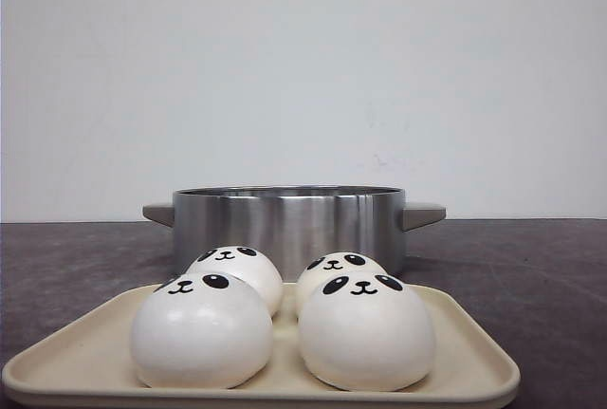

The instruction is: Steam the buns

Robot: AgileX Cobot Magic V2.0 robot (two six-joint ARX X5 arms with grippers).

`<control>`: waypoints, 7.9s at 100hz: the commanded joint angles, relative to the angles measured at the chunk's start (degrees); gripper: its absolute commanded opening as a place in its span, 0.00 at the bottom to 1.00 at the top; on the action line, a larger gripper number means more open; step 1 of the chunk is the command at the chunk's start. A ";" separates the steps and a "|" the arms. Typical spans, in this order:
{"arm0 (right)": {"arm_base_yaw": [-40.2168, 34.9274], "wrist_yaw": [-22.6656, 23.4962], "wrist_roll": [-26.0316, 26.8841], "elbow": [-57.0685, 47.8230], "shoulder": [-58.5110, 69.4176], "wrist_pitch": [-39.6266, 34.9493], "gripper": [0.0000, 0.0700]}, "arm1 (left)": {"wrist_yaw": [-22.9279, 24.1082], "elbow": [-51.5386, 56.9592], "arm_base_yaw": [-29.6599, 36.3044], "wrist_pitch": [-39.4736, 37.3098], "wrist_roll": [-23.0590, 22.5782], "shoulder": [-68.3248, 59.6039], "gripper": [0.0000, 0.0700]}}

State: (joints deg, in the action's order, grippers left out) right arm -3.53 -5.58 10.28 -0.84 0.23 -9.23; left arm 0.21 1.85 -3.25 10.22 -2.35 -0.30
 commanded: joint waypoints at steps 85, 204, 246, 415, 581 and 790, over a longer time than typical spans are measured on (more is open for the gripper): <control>0.02 0.00 -0.22 0.15 -0.02 0.28 0.01 | -0.09 -1.05 -0.11 -0.83 0.04 0.00 0.00; 0.00 0.17 0.42 0.13 -0.02 0.92 0.01 | -0.24 -1.05 -0.11 -1.53 2.40 0.00 0.00; -0.04 14.49 17.73 -3.19 0.00 12.61 0.01 | -9.90 5.09 -0.11 -1.97 30.67 -0.07 0.01; -46.25 2.99 20.81 -54.64 71.89 -23.17 0.99 | -20.28 45.68 5.46 30.01 18.49 -25.49 0.81; -42.93 9.22 19.28 -60.67 91.41 -19.28 0.01 | -21.20 45.68 10.14 30.86 19.50 -25.46 0.80; -28.57 4.04 -2.23 -88.00 117.22 -15.67 0.44 | -21.07 45.68 10.14 32.20 19.76 -25.49 0.80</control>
State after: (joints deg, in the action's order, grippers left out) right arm -31.81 -1.50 8.75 -87.55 115.98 -25.06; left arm -20.91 46.61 6.79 42.92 17.58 -25.50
